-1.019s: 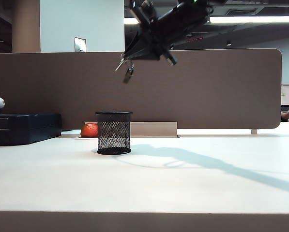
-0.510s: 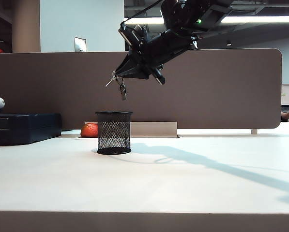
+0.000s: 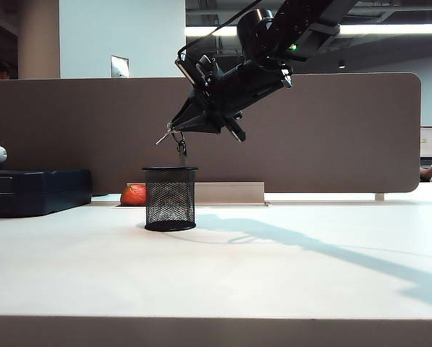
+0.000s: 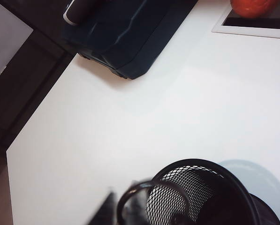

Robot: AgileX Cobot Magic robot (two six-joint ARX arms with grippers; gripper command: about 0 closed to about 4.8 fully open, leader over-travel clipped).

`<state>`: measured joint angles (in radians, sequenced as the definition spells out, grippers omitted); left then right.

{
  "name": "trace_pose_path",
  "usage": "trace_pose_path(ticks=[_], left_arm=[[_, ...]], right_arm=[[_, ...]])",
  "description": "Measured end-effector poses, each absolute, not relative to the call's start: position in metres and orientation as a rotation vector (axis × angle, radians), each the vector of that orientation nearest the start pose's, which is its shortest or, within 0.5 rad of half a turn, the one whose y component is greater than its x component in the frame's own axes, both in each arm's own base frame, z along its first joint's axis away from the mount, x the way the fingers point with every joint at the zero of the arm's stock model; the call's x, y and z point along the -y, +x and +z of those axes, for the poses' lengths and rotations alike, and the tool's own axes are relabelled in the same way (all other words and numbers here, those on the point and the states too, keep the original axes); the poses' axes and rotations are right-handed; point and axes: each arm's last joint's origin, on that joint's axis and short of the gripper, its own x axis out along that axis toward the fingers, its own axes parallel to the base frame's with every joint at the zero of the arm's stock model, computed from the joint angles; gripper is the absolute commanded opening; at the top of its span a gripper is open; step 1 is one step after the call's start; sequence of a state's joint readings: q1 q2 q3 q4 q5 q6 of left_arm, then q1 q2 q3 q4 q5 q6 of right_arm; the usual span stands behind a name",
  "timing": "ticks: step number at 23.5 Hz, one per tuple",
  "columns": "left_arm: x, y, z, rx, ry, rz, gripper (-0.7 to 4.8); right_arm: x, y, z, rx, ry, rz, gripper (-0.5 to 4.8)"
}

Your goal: Pick up a bunch of keys from the table, then put them into the black basket.

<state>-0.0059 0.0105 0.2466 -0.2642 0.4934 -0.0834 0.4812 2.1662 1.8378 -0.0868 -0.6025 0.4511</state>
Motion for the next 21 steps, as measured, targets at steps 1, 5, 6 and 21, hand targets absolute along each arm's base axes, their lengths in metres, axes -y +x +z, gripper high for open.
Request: trace_pose_path(ticks=[1, 5, 6, 21], left_arm=[[0.0142, 0.0733, 0.2193, -0.048, -0.088, -0.498, 0.3], [0.0141, 0.0733, 0.2193, -0.048, -0.088, -0.498, 0.3], [0.0141, 0.0733, 0.2193, -0.048, -0.088, -0.498, 0.3], [0.0142, 0.0732, 0.2194, -0.047, -0.088, -0.498, 0.3]], right_arm=[[-0.2472, 0.4384, 0.2631, -0.669, 0.427, 0.951, 1.18], [-0.2474, 0.4384, 0.2632, -0.67, 0.43, 0.95, 1.51], [-0.2474, 0.4384, 0.2632, -0.67, 0.43, 0.95, 1.54], [-0.2478, 0.4358, 0.2653, -0.703, 0.46, 1.005, -0.09]])
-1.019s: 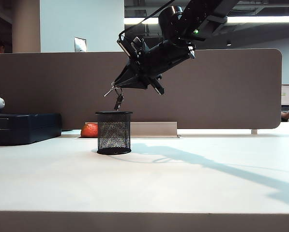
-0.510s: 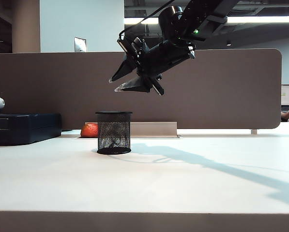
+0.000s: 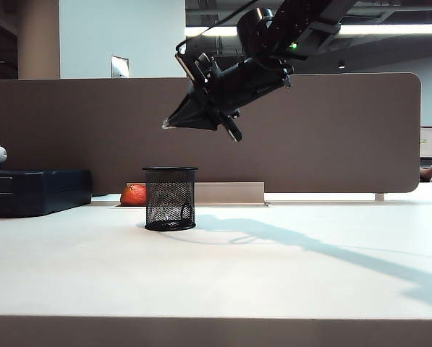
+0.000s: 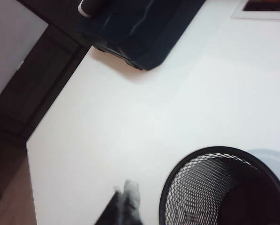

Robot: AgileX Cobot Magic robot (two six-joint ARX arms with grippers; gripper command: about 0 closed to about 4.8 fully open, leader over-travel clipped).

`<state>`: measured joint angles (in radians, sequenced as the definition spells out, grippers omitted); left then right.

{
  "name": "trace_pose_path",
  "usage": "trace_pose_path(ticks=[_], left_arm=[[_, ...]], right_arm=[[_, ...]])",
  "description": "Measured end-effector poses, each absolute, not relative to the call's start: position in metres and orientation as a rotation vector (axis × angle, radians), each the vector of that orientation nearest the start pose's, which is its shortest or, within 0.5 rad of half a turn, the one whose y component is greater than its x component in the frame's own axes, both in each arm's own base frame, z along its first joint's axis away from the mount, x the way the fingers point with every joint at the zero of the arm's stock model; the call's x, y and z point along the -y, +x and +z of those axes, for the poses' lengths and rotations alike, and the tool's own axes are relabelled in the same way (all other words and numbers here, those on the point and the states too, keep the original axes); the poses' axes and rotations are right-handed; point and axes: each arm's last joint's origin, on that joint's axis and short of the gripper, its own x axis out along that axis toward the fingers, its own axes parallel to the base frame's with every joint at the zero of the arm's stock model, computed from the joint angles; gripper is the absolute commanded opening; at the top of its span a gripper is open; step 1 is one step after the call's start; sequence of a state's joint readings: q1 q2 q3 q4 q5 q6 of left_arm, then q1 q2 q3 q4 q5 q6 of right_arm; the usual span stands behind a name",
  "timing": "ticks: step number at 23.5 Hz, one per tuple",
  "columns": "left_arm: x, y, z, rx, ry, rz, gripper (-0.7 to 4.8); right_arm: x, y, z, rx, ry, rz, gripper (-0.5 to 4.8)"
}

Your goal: Pick up a bunch of keys from the table, then put them into the black basket.

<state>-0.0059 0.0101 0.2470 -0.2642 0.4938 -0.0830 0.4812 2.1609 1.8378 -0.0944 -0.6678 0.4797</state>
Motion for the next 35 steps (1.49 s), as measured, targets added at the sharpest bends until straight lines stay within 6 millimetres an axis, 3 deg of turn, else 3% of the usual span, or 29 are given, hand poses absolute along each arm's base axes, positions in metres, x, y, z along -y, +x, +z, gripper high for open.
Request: trace_pose_path(ticks=[9, 13, 21, 30, 32, 35], left_arm=[[0.014, 0.073, 0.219, -0.05, -0.089, -0.498, 0.3], [0.014, 0.073, 0.219, -0.05, -0.089, -0.498, 0.3], [0.014, 0.073, 0.216, -0.081, -0.095, -0.496, 0.3], [0.013, 0.074, 0.216, -0.077, -0.092, -0.444, 0.25], [0.012, 0.074, 0.216, -0.076, -0.091, -0.41, 0.25], [0.012, 0.074, 0.216, -0.075, -0.09, -0.399, 0.25]], right_arm=[[-0.234, 0.418, 0.309, -0.57, 0.289, 0.902, -0.09], [-0.212, 0.4, 0.329, -0.603, 0.115, 0.731, -0.09], [-0.176, 0.373, 0.366, -0.625, -0.002, 0.497, -0.09], [-0.089, 0.34, 0.433, -0.461, 0.014, 0.276, -0.1], [-0.068, 0.332, 0.442, -0.434, 0.015, 0.213, -0.09], [-0.045, 0.321, 0.441, -0.42, 0.028, 0.15, -0.09]])
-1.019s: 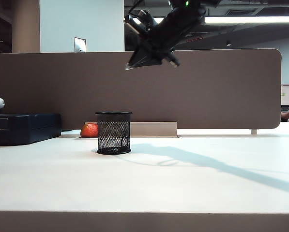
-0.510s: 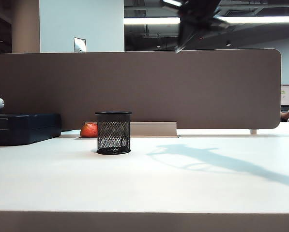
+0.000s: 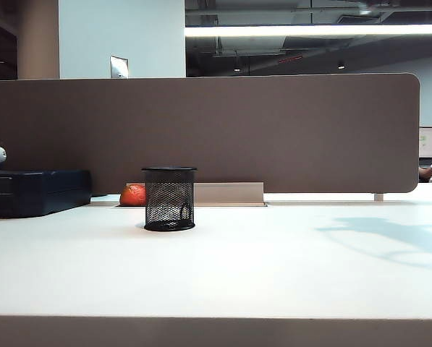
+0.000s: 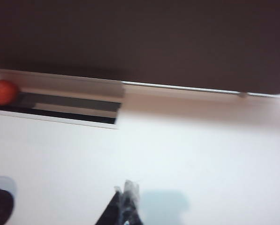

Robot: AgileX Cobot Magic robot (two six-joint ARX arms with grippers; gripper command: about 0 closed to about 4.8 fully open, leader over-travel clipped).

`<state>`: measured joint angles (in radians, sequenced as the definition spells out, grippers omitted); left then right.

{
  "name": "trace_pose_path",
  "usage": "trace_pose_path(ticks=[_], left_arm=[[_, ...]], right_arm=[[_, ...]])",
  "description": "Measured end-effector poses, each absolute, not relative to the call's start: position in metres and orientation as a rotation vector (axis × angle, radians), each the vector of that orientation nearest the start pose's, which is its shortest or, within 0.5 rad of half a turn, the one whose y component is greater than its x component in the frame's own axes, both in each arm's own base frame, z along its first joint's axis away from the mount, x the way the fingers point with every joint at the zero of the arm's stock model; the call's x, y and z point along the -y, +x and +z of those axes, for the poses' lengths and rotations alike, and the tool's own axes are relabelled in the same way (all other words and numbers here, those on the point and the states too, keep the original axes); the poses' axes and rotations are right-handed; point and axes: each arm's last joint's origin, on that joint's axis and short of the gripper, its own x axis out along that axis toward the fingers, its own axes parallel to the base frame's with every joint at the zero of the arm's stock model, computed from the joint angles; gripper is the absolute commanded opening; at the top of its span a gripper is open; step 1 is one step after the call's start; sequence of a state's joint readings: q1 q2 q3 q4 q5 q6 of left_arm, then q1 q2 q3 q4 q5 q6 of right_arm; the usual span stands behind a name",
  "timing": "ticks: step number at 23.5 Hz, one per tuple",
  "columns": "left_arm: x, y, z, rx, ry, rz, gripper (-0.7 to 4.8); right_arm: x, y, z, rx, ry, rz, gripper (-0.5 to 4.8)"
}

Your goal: Pick up a bunch of keys from the table, then put them into the black basket.

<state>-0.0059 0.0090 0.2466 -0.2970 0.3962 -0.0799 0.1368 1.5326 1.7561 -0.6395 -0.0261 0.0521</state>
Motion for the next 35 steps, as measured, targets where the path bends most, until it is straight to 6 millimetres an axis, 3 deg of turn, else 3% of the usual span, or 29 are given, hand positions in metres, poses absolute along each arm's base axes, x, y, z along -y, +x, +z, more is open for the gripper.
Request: trace_pose_path(ticks=[6, 11, 14, 20, 26, 28, 35], left_arm=[[0.011, 0.074, 0.216, -0.075, -0.09, -0.386, 0.25], [0.008, 0.075, 0.216, -0.07, -0.087, -0.266, 0.25], [0.006, 0.076, 0.216, -0.069, -0.085, -0.208, 0.25], [0.006, 0.076, 0.216, -0.068, -0.085, -0.202, 0.24], [0.006, 0.076, 0.216, -0.068, -0.085, -0.201, 0.24], [0.006, 0.077, 0.214, -0.075, -0.086, -0.2, 0.24], [0.006, 0.077, 0.213, -0.08, -0.086, -0.2, 0.24]], right_arm=[[-0.004, 0.267, 0.421, -0.334, 0.056, 0.029, -0.09], [-0.001, 0.227, 0.396, -0.255, 0.062, 0.021, -0.1], [-0.001, 0.205, 0.366, -0.244, 0.103, 0.014, -0.09], [-0.001, 0.178, 0.321, -0.195, 0.155, 0.013, -0.09], [-0.001, 0.16, 0.29, -0.206, 0.161, 0.012, -0.09], [-0.001, 0.145, 0.273, -0.186, 0.161, 0.012, -0.09], [-0.001, 0.121, 0.247, -0.09, 0.16, 0.016, -0.09]])
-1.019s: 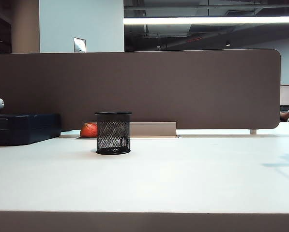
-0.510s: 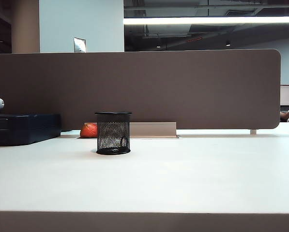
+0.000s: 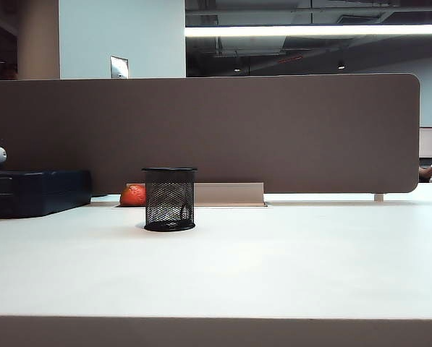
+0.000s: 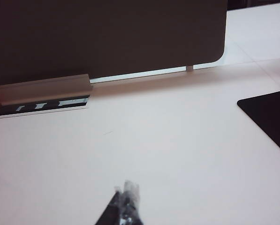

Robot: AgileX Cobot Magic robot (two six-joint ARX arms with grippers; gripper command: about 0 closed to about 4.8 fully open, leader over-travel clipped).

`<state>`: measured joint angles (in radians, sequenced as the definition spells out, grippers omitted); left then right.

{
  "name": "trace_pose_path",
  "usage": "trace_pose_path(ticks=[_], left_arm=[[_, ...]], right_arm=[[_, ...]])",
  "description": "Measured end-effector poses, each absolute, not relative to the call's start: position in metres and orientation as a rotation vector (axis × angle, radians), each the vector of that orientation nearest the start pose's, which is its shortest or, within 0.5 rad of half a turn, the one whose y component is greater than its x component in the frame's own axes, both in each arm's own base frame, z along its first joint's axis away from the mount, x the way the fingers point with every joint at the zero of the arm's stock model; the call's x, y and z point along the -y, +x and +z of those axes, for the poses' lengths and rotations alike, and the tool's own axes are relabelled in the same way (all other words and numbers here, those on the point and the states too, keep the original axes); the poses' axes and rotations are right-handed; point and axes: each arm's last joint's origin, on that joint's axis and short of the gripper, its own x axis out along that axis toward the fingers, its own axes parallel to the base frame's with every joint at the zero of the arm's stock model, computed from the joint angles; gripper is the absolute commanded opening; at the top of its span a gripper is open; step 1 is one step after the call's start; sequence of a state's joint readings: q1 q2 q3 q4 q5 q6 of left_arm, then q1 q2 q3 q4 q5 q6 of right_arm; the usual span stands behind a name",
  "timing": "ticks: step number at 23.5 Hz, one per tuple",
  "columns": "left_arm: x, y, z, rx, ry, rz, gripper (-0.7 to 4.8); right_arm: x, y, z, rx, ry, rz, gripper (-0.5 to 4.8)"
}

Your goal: Pick up a bunch of keys from the table, then put them into the black basket.

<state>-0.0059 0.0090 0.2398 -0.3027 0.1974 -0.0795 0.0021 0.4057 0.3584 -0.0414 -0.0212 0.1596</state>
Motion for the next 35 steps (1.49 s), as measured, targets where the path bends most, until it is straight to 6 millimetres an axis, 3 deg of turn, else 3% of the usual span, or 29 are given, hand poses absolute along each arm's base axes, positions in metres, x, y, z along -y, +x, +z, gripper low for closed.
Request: trace_pose_path(ticks=[9, 13, 23, 35], left_arm=[[0.005, 0.079, 0.215, -0.024, -0.032, -0.146, 0.24], [0.004, 0.083, 0.208, 0.004, -0.03, -0.14, 0.24], [0.004, 0.088, 0.196, 0.009, -0.028, -0.137, 0.16], [0.004, 0.098, 0.162, -0.024, -0.016, -0.116, 0.17]], right_arm=[[-0.001, 0.094, 0.208, 0.024, 0.159, 0.023, -0.09], [-0.001, 0.088, 0.197, 0.02, 0.159, 0.023, -0.09], [0.0, 0.091, 0.181, -0.063, 0.159, -0.002, -0.09], [0.0, 0.096, 0.149, -0.159, 0.153, -0.025, -0.09]])
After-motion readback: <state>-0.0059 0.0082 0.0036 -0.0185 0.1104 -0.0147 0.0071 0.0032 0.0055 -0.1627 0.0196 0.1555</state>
